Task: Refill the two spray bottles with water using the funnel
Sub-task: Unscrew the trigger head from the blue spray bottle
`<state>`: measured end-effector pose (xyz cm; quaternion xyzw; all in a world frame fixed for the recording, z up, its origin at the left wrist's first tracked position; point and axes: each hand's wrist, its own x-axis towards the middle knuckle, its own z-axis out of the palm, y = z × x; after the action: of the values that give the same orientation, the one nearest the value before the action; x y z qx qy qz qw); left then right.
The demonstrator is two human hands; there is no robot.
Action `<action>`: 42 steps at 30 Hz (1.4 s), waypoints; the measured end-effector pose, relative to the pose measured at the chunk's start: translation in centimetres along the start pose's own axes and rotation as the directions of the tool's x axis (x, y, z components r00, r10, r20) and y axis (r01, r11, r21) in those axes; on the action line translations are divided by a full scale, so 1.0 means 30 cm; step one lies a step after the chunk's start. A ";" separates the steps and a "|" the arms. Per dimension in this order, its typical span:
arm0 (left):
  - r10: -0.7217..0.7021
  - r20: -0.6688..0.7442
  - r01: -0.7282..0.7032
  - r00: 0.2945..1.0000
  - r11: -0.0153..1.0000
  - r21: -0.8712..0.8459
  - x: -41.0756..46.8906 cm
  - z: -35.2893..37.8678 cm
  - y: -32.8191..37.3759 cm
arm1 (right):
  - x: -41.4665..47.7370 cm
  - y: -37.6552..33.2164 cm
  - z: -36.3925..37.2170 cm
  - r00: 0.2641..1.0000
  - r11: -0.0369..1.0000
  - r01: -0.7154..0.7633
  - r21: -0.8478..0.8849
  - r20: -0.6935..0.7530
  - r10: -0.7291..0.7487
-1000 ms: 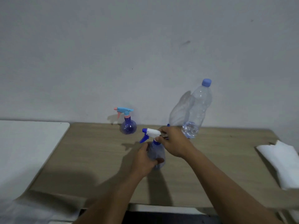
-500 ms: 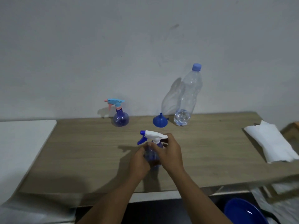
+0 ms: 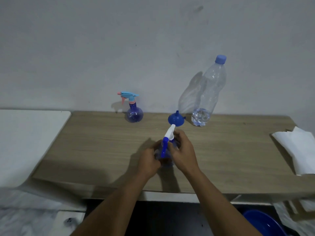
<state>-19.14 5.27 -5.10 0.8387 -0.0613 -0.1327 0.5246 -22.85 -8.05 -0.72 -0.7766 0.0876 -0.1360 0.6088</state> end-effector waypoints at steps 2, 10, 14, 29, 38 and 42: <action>-0.014 -0.002 0.014 1.000 1.000 -0.003 0.000 0.000 -0.006 | 0.001 0.001 0.000 0.999 1.000 -0.011 0.022 -0.041 0.012; 0.025 0.014 -0.024 1.000 0.995 -0.094 -0.022 -0.008 0.026 | -0.007 0.034 -0.027 0.993 0.992 0.109 -0.066 0.047 -0.106; 0.047 0.006 -0.047 0.999 0.998 -0.049 -0.031 -0.015 0.042 | 0.004 0.023 -0.016 0.998 0.997 0.054 -0.047 -0.004 -0.055; 0.050 0.031 -0.048 0.998 0.997 -0.054 -0.048 -0.006 0.054 | -0.002 0.031 -0.032 0.991 0.990 0.120 -0.069 0.075 -0.115; 0.036 0.021 -0.036 0.999 0.999 -0.012 -0.052 -0.007 0.052 | 0.002 0.027 -0.023 0.992 0.990 0.107 -0.091 0.070 -0.101; 0.023 0.029 -0.023 0.999 1.000 -0.021 -0.057 -0.010 0.065 | -0.007 0.026 -0.038 0.991 0.991 0.107 -0.077 0.093 -0.099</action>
<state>-20.62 5.07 -2.95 0.8304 -0.0772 -0.1395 0.5338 -23.38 -9.24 -1.24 -0.8098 0.0258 -0.1291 0.5718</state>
